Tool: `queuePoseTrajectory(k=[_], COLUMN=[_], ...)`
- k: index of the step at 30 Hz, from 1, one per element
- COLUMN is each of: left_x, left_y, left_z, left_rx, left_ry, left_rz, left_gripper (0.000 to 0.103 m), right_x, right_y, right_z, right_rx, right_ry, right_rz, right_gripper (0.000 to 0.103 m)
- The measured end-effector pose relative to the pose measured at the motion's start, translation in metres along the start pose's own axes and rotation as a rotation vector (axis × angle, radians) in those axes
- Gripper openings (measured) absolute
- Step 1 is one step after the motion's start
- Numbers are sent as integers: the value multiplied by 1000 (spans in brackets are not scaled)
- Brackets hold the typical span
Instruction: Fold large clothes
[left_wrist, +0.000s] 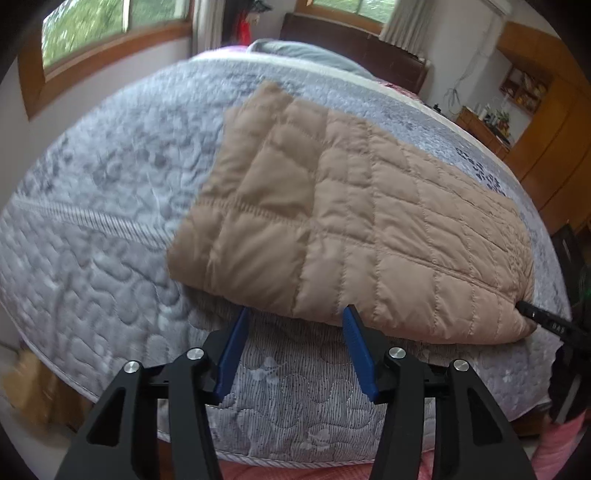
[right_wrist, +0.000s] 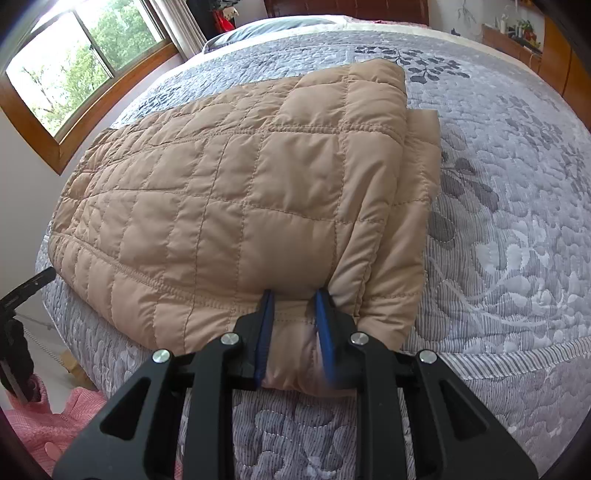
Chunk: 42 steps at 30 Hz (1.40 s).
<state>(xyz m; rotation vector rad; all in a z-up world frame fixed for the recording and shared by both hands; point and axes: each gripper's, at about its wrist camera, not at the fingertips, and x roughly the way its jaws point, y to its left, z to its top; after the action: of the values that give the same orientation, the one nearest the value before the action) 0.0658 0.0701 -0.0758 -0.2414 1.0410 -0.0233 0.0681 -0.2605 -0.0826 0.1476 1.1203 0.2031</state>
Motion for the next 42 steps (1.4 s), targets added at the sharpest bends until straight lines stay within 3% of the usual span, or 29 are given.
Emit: queuePoseTrajectory(k=[12, 22, 26, 30, 34, 39, 42], left_x=[24, 35, 23, 33, 41, 36, 24], left_y=[46, 69, 72, 83, 82, 63, 49], left_z=[9, 0, -8, -2, 12, 23, 24], left_rx=[-269, -458, -449, -509, -513, -449, -375], left_ry=[18, 8, -31, -54, -84, -134, -185], left_rz=[-246, -324, -290, -328, -331, -249, -195], left_gripper=[61, 62, 62, 61, 48, 25, 18], right_x=[1, 1, 2, 2, 2, 2, 2], right_y=[1, 1, 1, 0, 0, -1, -3], right_z=[2, 4, 6, 5, 4, 4, 5], right_rx=[2, 13, 16, 16, 20, 22, 24], right_ry=[12, 25, 31, 29, 28, 30, 33], right_rz=[-12, -13, -11, -10, -5, -1, 3], right_gripper=[22, 22, 22, 23, 23, 23, 23])
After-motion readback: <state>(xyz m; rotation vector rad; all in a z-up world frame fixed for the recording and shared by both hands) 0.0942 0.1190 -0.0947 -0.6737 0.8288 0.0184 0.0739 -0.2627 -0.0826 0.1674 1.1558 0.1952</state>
